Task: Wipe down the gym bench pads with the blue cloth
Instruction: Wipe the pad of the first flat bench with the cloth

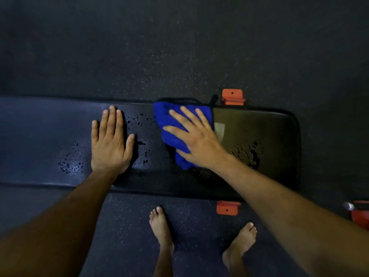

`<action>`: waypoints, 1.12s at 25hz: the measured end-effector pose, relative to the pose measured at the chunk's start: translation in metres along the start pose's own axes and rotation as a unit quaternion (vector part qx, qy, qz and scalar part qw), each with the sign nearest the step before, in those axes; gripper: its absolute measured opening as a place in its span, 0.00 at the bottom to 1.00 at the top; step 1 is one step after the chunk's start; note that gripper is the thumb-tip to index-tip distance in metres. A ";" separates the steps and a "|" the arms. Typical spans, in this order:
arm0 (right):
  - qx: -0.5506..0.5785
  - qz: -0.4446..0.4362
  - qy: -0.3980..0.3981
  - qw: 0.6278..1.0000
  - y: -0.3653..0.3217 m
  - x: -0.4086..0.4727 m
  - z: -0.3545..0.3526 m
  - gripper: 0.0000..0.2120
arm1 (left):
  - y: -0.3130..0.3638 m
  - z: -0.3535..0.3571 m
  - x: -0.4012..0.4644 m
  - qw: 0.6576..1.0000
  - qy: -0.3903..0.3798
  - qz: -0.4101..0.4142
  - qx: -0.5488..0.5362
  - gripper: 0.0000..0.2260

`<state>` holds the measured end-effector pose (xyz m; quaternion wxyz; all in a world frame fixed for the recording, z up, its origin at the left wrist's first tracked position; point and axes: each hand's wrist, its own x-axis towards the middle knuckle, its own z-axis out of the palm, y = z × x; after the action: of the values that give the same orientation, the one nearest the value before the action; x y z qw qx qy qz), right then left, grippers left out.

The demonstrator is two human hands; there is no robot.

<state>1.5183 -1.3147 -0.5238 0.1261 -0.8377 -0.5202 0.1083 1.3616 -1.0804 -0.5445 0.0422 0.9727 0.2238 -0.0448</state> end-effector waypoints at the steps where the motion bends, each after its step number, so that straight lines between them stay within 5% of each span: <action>1: 0.018 -0.006 -0.001 1.000 0.018 -0.016 -0.007 0.34 | -0.001 0.000 0.000 1.000 0.000 0.000 0.000 0.33; 4: 0.068 0.094 0.026 0.993 0.064 -0.032 -0.026 0.28 | -0.001 0.002 0.000 1.000 0.002 0.000 0.002 0.33; 8: 0.096 0.327 0.037 0.939 0.057 0.058 -0.029 0.23 | -0.001 0.003 0.000 1.000 0.002 0.001 -0.003 0.33; 10: 0.095 0.314 0.014 0.945 0.020 0.093 -0.016 0.24 | -0.002 0.003 0.000 1.000 0.002 0.001 -0.007 0.33; 13: 0.039 0.144 0.054 0.987 -0.043 0.084 0.013 0.29 | -0.001 0.004 0.000 1.000 0.011 0.003 -0.012 0.33; 16: 0.138 0.055 0.050 0.988 -0.034 0.045 0.002 0.27 | -0.004 0.002 0.000 1.000 0.010 0.002 -0.009 0.33; 18: 0.200 0.087 0.055 0.974 -0.018 0.015 -0.020 0.25 | -0.003 0.000 0.001 1.000 0.000 0.003 -0.013 0.33; 22: 0.139 0.232 0.143 0.952 -0.002 -0.089 -0.066 0.27 | 0.005 -0.014 -0.002 0.999 -0.025 0.005 -0.035 0.33; 28: 0.159 0.453 0.194 0.855 0.042 -0.219 -0.055 0.35 | 0.004 -0.016 -0.005 0.999 -0.016 0.006 -0.044 0.33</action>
<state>1.4757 -1.5344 -0.4739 0.2928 -0.9533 -0.0236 0.0703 1.3600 -1.0850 -0.5282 0.0891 0.9703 0.2195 -0.0498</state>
